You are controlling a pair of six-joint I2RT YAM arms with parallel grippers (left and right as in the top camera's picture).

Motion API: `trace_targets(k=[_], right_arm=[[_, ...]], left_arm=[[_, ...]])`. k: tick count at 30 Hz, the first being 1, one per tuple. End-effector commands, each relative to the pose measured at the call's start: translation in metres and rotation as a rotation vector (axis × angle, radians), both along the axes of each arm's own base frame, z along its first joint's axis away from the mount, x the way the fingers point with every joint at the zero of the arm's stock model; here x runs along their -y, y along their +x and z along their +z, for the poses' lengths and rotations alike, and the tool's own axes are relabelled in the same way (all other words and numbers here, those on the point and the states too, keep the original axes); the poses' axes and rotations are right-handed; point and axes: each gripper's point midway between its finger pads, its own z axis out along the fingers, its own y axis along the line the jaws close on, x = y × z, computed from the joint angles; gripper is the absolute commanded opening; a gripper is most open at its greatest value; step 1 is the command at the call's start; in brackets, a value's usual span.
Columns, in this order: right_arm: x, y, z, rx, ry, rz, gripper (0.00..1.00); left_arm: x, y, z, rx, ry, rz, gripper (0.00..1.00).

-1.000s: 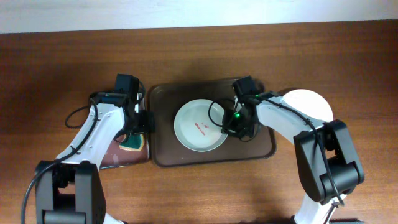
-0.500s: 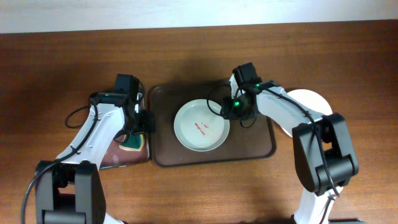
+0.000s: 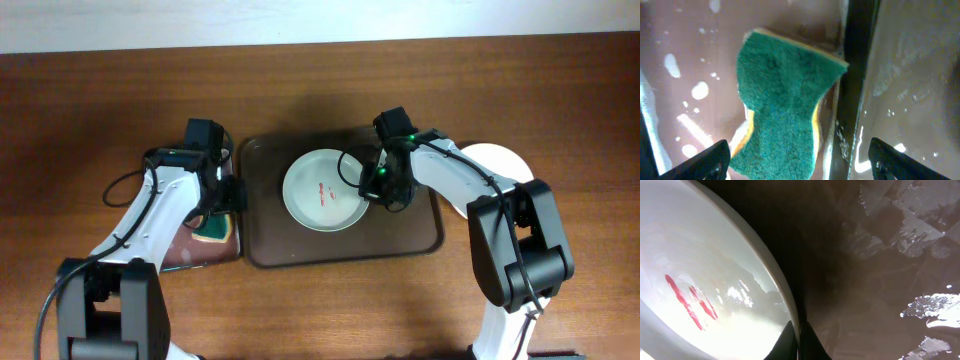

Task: Clean dirty plates on tray and stack at the side
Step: 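Grasp the last plate rim with the right gripper and drag it center, then lift the sponge from the left tray with the left gripper toward the plate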

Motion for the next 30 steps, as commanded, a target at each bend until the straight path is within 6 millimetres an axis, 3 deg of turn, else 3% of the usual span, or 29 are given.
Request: trace_targets(k=[1, 7, 15, 16, 18, 23, 25, 26, 27, 30], right_arm=[[0.003, -0.004, -0.005, -0.018, -0.029, -0.013, 0.04], [0.003, -0.004, -0.005, -0.018, -0.029, -0.013, 0.04], [0.003, -0.004, -0.005, -0.018, -0.029, -0.013, 0.04], [0.003, -0.004, -0.005, -0.019, -0.029, -0.013, 0.04], [0.003, -0.004, -0.005, -0.019, -0.029, -0.013, 0.04], [0.004, -0.006, -0.005, -0.028, -0.032, -0.013, 0.04], [0.004, -0.006, -0.006, -0.029, -0.032, -0.013, 0.04], [0.004, -0.006, -0.005, -0.029, -0.032, -0.013, 0.04], [0.004, -0.006, -0.005, -0.029, -0.032, -0.013, 0.04], [0.004, -0.006, -0.006, -0.029, -0.032, -0.013, 0.04]], left_arm=[[-0.011, 0.010, 0.007, 0.058, 0.027, 0.112, 0.84], [-0.037, 0.005, 0.003, 0.043, 0.025, 0.217, 0.85], [-0.016, -0.020, -0.033, -0.024, -0.090, 0.111, 0.77], [-0.016, -0.022, -0.035, -0.029, -0.088, 0.102, 0.73], [-0.016, -0.022, -0.036, -0.030, -0.087, 0.101, 0.53], [-0.015, -0.020, -0.047, 0.007, -0.090, 0.099, 0.50], [-0.016, -0.026, -0.052, -0.004, -0.089, 0.100, 0.36], [-0.016, -0.026, -0.052, -0.005, -0.089, 0.099, 0.22], [-0.016, -0.024, -0.050, 0.004, -0.090, 0.099, 0.00], [-0.021, -0.007, -0.031, 0.072, -0.062, 0.103, 0.00]])
